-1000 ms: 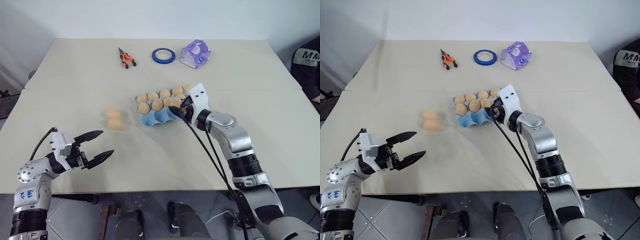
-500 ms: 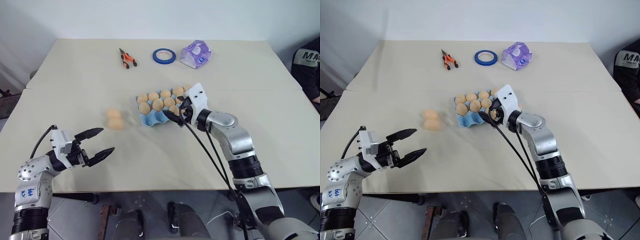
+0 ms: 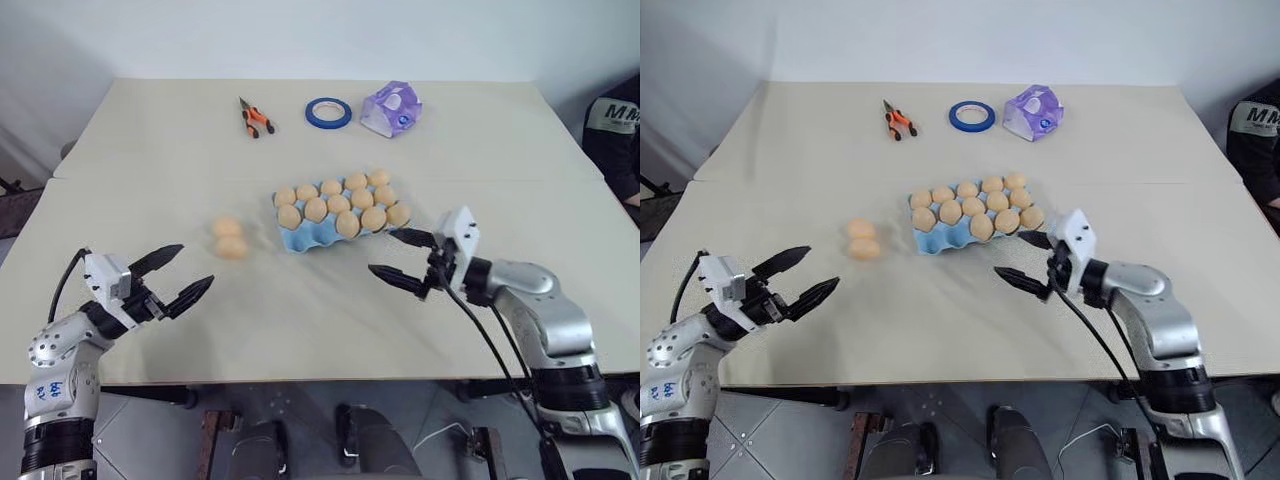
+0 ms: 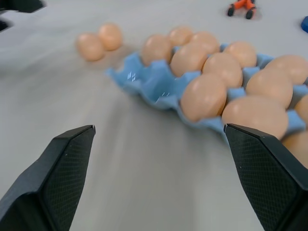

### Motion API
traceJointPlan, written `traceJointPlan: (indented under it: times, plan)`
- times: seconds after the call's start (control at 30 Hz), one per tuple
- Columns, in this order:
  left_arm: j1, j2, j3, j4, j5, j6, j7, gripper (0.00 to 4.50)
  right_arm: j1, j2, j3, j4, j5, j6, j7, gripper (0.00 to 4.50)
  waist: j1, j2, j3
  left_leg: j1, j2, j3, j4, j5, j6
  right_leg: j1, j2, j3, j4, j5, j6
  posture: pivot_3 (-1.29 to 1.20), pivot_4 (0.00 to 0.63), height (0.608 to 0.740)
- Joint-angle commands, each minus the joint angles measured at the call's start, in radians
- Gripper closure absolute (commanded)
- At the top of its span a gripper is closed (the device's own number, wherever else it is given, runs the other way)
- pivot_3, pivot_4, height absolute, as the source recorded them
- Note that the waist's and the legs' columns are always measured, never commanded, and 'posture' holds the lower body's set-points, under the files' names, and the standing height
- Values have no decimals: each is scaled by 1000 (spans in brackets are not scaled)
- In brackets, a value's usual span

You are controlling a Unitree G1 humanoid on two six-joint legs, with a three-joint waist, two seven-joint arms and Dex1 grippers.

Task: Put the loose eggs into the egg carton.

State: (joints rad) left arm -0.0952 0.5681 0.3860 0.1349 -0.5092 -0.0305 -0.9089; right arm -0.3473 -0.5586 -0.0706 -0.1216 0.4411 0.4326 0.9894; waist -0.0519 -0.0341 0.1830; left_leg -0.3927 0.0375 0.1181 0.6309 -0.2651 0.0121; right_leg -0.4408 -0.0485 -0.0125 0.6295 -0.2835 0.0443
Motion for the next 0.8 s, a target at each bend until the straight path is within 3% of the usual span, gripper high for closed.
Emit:
traceJointPlan:
  times: [0.03,0.17,0.47,0.63,0.8]
  plan:
    - [51,-14,59,-66,2,-1,96,0,58,-24,-106,-11,120,-83,131,19,0,0,0,1,0,0,0,0,0,2,0,0,0,0,0,0,150,740]
    - [146,-37,93,-151,-1,22,189,0,110,-84,-124,40,112,-103,189,19,-1,0,0,8,1,-1,0,-2,0,10,0,0,-4,0,0,0,150,740]
    - [276,-94,75,-335,4,108,321,0,100,-96,-142,56,126,-98,166,19,13,0,0,9,1,-1,0,-4,-4,12,-1,0,-4,0,-1,0,150,740]
    - [240,-102,18,-372,35,134,358,0,78,-97,-134,68,115,-102,155,19,23,0,0,9,1,-1,0,-4,-4,12,-1,0,-5,0,-1,0,150,740]
    - [97,-129,-94,-318,122,151,425,0,55,-87,-115,75,105,-101,135,19,31,0,0,8,1,-1,1,-4,-4,12,-1,-1,-5,0,-1,0,150,740]
